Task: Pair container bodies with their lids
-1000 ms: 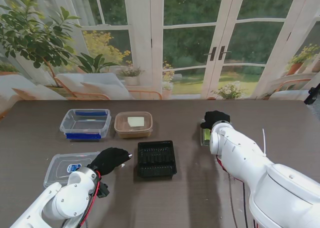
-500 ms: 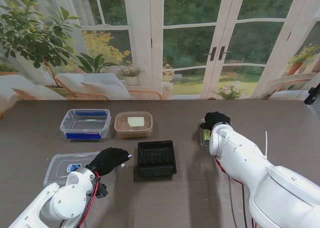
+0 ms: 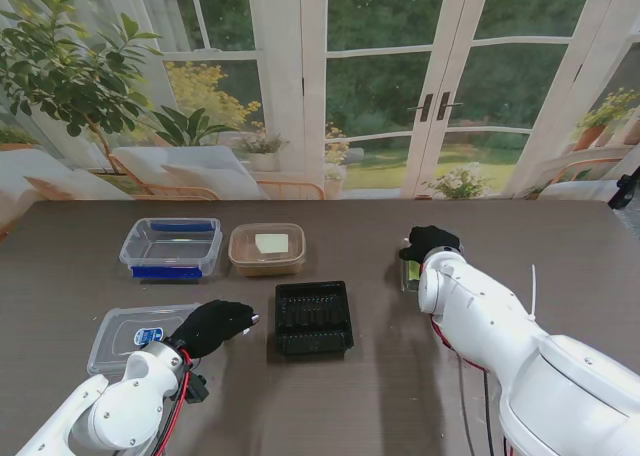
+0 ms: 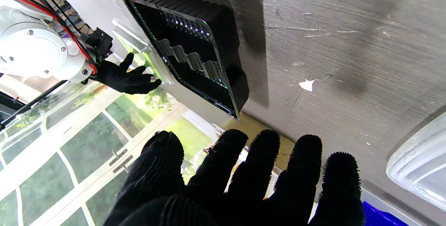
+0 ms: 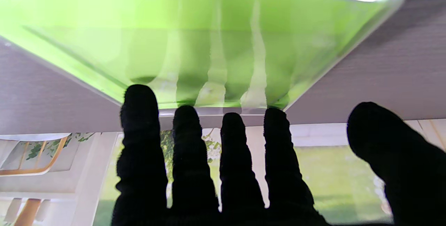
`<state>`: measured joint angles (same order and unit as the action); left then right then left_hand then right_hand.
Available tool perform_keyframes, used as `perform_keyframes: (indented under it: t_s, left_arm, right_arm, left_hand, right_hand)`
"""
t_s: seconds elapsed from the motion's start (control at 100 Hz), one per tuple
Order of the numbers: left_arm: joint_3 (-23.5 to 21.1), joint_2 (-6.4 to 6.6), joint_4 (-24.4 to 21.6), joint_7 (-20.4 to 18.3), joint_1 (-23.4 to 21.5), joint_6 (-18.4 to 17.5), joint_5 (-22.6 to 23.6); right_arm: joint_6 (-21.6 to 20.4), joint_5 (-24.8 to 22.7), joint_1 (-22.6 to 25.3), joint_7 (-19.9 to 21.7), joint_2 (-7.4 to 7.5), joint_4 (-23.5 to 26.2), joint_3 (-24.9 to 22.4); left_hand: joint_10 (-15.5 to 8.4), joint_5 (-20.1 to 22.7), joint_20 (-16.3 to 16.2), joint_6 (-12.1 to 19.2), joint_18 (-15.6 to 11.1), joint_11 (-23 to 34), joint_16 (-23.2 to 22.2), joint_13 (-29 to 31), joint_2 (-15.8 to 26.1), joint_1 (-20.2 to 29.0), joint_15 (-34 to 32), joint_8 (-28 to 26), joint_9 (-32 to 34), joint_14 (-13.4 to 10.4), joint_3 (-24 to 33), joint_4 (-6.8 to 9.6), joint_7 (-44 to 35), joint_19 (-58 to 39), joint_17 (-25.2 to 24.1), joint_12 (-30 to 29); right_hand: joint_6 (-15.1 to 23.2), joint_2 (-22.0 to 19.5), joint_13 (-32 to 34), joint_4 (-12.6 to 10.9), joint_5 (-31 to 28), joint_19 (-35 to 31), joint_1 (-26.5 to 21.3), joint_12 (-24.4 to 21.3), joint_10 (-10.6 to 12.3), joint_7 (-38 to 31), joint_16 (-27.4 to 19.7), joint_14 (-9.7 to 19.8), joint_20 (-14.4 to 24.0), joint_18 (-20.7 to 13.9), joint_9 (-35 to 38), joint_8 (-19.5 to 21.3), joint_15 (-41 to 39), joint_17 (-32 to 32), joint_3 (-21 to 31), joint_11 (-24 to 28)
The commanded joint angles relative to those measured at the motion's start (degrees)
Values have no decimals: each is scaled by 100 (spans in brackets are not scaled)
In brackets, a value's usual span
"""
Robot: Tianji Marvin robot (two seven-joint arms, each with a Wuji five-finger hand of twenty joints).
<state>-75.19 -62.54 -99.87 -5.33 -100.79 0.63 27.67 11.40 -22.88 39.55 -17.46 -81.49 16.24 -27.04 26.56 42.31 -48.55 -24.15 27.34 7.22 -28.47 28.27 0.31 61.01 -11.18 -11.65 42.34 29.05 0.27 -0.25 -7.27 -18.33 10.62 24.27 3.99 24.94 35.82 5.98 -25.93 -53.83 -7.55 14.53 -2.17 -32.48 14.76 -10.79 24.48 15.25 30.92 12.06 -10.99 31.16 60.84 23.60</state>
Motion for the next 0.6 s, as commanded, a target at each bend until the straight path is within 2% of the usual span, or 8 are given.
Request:
perform_keyframes:
  t_s: [0.0,0.09,0.33,0.39,0.47,0.59]
  left_arm:
    - [-15,5,-33,-122,-31,-21,4]
    - [-26,9,-44,-141,-39,-33,4]
    - [-58,21,-51,-198,-34,-73,6]
    - [-66,24,-55,-213,-34,-73,9]
    - [-70,31,-62,-252,-29,-47,7]
    - [-65,40,-72,-307,-17,9,10]
  right_arm:
    - [-95,53,375,434,-23,-127,68]
    - [-179,64,393,507,24,-89,47]
    - [-12,-67,713,706,487,949,-357]
    - [19,-125,792,659,562,1142,-487]
    - [38,-202,822,546,609,1271,-589]
    - [30,-210,709,226,515,1116,-639]
  left_hand:
    - [39,74,-83,-31,-68,15,-40,30,304,33,-84,-41,129,-16,-76,86,22,166,39,-9]
    - [39,73,-83,-30,-70,15,-40,28,303,28,-84,-41,129,-12,-80,85,22,167,39,-9]
    - [29,80,-82,-27,-69,18,-39,33,299,29,-85,-42,134,-9,-78,85,19,165,42,-9]
    - [40,76,-81,-27,-63,19,-39,35,299,30,-87,-42,139,-20,-77,85,21,166,41,-8]
    - [39,76,-80,-25,-76,15,-38,28,302,31,-84,-41,130,-20,-76,85,22,168,39,-10]
    - [29,77,-80,-39,-73,19,-39,30,302,33,-86,-42,136,-12,-76,86,20,166,41,-8]
  right_hand:
    - [412,-154,266,-149,-297,299,212,159,240,-234,224,256,-77,-138,351,46,-504,-2330,-350,371]
    - [404,-157,287,-149,-294,282,210,159,224,-230,229,252,-68,-131,367,44,-516,-2321,-353,373]
    - [400,-158,344,-149,-336,252,211,158,201,-222,238,241,-58,-110,416,36,-533,-2283,-372,364]
    - [404,-140,350,-149,-339,249,205,158,191,-214,238,218,-58,-94,429,32,-531,-2278,-372,361]
    - [406,-141,347,-146,-304,248,212,152,185,-187,235,219,-61,-86,398,21,-521,-2275,-373,339]
    - [422,-128,288,-147,-211,259,202,147,194,-152,229,203,-69,-89,261,9,-495,-2297,-358,311]
